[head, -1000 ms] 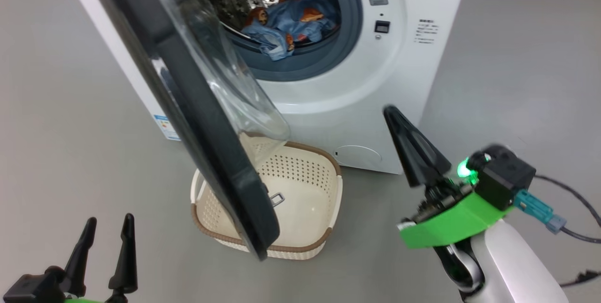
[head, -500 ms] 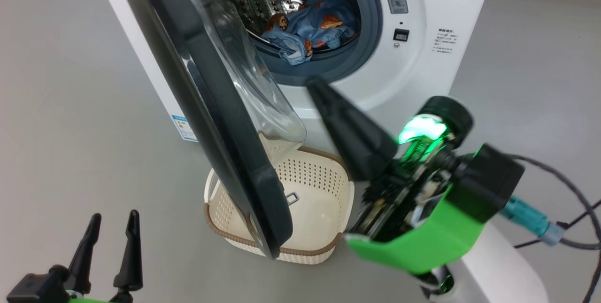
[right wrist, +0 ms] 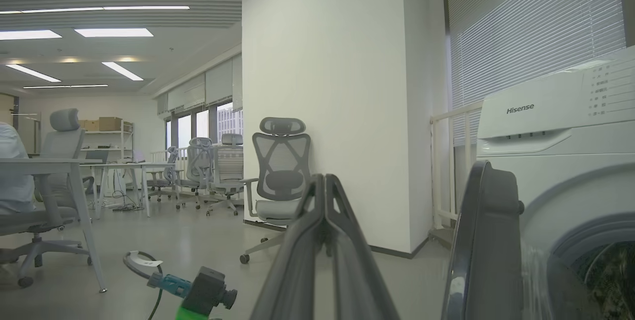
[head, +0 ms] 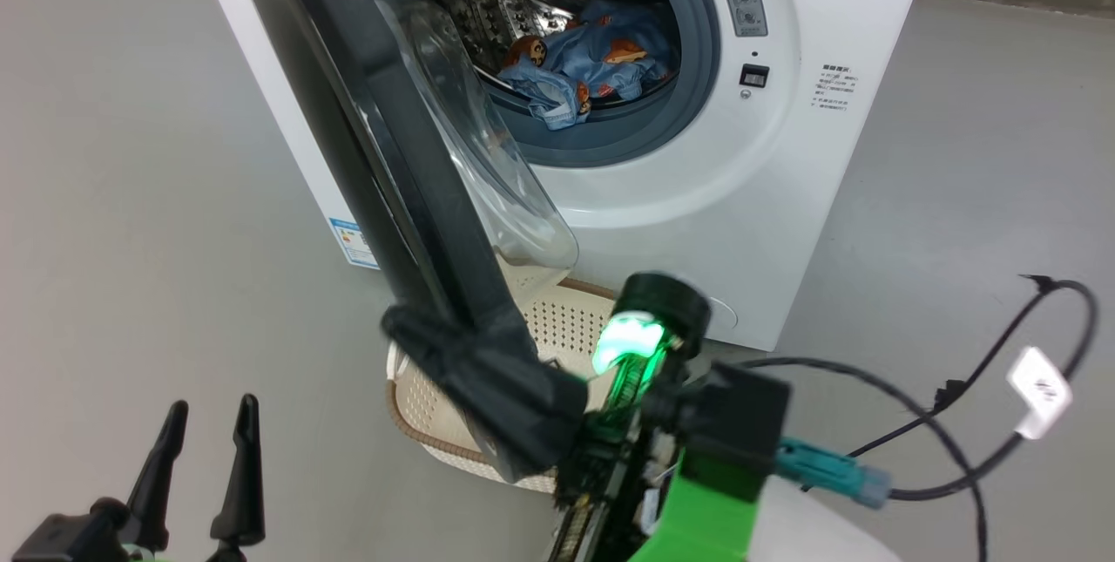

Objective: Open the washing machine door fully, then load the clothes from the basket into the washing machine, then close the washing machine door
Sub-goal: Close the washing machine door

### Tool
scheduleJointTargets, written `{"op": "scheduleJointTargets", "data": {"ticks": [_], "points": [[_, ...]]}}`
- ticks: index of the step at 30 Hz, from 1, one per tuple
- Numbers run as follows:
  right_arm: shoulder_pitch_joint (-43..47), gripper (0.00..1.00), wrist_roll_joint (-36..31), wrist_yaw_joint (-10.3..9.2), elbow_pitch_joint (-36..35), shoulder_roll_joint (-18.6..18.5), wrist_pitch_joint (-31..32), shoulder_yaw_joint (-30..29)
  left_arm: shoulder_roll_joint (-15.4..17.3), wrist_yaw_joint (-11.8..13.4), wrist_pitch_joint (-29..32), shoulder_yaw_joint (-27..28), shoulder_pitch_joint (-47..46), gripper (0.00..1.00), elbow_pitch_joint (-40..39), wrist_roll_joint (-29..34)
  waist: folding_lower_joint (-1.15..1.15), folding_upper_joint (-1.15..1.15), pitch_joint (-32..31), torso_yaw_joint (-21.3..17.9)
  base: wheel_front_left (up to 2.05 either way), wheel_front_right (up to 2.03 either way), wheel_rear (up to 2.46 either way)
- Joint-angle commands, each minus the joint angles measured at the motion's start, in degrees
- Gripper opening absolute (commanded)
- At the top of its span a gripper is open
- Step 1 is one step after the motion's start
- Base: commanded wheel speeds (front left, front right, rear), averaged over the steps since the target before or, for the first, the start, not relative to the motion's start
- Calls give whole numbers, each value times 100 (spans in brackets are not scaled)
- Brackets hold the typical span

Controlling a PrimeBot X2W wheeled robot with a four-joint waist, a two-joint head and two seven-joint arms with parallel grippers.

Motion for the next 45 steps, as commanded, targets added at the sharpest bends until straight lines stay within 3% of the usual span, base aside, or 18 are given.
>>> {"op": "scheduleJointTargets", "data": {"ticks": [1,18,33,45], "points": [[78,0,112,12,-32,160,-27,147,99,-14,-37,236,-37,100,-164,56,0,0,-5,-1,0,0,0],[378,0,592,12,1010,-98,-27,862,101,-14,-37,291,-32,100,-167,33,0,0,70,-27,0,0,0],[281,0,1012,12,2092,-110,-27,1402,67,-14,-37,278,-174,100,-147,5,0,0,284,-49,0,0,0],[169,0,1038,12,2558,-89,-27,1334,48,-14,-37,285,-263,100,-141,-3,0,0,440,-61,0,0,0]]}}
